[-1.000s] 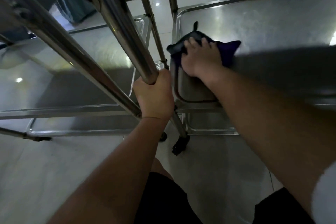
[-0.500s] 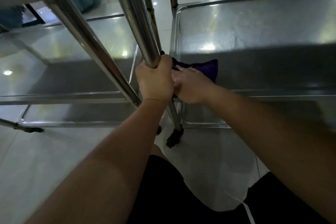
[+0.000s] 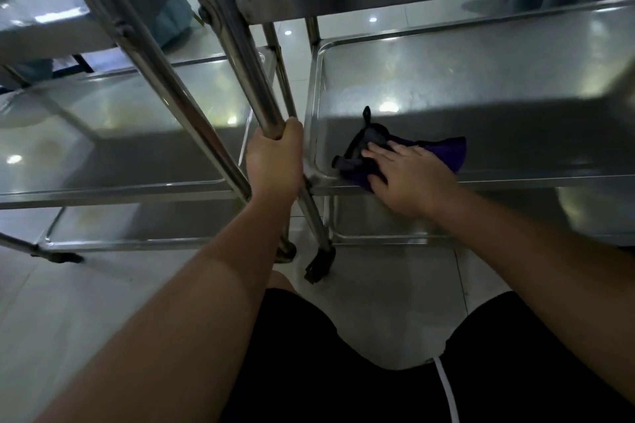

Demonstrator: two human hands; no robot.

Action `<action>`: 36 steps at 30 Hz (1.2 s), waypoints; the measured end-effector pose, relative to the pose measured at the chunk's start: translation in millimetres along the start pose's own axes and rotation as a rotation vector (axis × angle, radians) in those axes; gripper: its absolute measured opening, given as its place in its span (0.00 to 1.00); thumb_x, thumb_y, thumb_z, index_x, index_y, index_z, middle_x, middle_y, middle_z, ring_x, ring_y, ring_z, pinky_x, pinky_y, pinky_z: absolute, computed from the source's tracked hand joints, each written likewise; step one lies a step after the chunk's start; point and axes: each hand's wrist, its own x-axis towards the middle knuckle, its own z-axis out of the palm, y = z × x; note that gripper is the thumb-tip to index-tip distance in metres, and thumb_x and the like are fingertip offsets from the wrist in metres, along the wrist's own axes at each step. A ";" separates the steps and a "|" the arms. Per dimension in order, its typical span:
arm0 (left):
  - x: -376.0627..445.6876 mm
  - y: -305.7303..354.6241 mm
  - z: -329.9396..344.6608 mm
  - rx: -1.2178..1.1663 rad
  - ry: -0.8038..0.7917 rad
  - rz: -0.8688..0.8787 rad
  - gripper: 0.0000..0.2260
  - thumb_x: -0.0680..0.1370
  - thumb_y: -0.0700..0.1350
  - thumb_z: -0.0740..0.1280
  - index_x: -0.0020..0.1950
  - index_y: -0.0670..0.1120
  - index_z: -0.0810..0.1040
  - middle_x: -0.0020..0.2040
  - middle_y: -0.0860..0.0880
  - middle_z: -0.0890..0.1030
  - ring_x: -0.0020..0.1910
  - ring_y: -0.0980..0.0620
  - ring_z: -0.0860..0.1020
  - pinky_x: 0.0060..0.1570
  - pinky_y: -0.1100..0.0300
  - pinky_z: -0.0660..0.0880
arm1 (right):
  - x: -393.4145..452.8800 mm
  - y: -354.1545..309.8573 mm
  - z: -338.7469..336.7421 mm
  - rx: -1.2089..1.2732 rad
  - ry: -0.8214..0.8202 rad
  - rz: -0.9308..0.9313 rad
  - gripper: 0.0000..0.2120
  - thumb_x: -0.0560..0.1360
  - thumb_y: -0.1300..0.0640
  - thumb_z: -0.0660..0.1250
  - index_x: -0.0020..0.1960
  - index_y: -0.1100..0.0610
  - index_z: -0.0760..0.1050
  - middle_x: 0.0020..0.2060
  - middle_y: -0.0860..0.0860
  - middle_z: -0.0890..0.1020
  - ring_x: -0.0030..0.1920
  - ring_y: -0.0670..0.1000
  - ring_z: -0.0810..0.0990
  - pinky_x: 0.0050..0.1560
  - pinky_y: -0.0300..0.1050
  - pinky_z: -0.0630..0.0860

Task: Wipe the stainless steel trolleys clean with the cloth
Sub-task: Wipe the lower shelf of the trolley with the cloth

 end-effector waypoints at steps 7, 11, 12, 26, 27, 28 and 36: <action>-70.6 -55.0 11.3 0.308 0.061 -0.261 0.19 0.79 0.56 0.69 0.64 0.48 0.70 0.59 0.50 0.76 0.54 0.50 0.78 0.53 0.51 0.76 | -29.3 55.9 -13.6 0.028 -0.031 0.097 0.30 0.83 0.39 0.46 0.84 0.44 0.52 0.84 0.42 0.53 0.83 0.50 0.52 0.80 0.54 0.52; -108.7 -66.1 44.3 0.419 -0.268 -0.183 0.10 0.81 0.52 0.67 0.61 0.51 0.75 0.53 0.52 0.80 0.52 0.51 0.80 0.50 0.54 0.76 | -33.3 68.6 -13.7 0.043 -0.069 0.132 0.34 0.80 0.35 0.45 0.85 0.42 0.50 0.84 0.42 0.50 0.83 0.51 0.50 0.81 0.56 0.51; -107.5 -59.5 52.0 0.448 -0.314 -0.115 0.11 0.81 0.52 0.67 0.61 0.52 0.75 0.54 0.53 0.80 0.53 0.51 0.80 0.51 0.54 0.76 | -30.7 69.9 -16.9 0.058 -0.084 0.131 0.35 0.80 0.33 0.44 0.84 0.42 0.51 0.84 0.42 0.51 0.83 0.51 0.51 0.80 0.57 0.52; -94.8 -5.6 173.3 0.507 -0.299 0.420 0.06 0.85 0.50 0.60 0.52 0.49 0.73 0.48 0.53 0.73 0.50 0.50 0.73 0.51 0.50 0.72 | -53.0 153.6 -12.9 -0.002 0.020 0.207 0.33 0.83 0.32 0.42 0.85 0.43 0.51 0.84 0.43 0.51 0.84 0.51 0.50 0.81 0.54 0.50; -97.9 -3.3 181.6 0.530 -0.304 0.441 0.06 0.85 0.50 0.61 0.53 0.49 0.72 0.50 0.52 0.73 0.51 0.49 0.72 0.53 0.51 0.71 | -62.2 170.4 -13.7 -0.012 0.026 0.233 0.33 0.83 0.32 0.42 0.85 0.43 0.51 0.84 0.43 0.51 0.84 0.51 0.51 0.81 0.54 0.50; -101.1 -1.0 189.8 0.556 -0.312 0.458 0.06 0.85 0.49 0.61 0.54 0.48 0.73 0.51 0.51 0.74 0.53 0.48 0.72 0.55 0.51 0.69 | -71.1 186.6 -15.1 -0.020 0.033 0.259 0.33 0.83 0.33 0.42 0.85 0.43 0.51 0.84 0.43 0.52 0.83 0.51 0.51 0.81 0.54 0.51; -122.0 20.9 251.7 0.707 -0.440 0.485 0.13 0.86 0.50 0.59 0.63 0.44 0.76 0.63 0.44 0.76 0.65 0.42 0.73 0.65 0.48 0.68 | -118.1 278.2 -30.9 0.001 0.051 0.362 0.32 0.84 0.34 0.45 0.84 0.44 0.53 0.84 0.43 0.54 0.83 0.52 0.53 0.81 0.55 0.54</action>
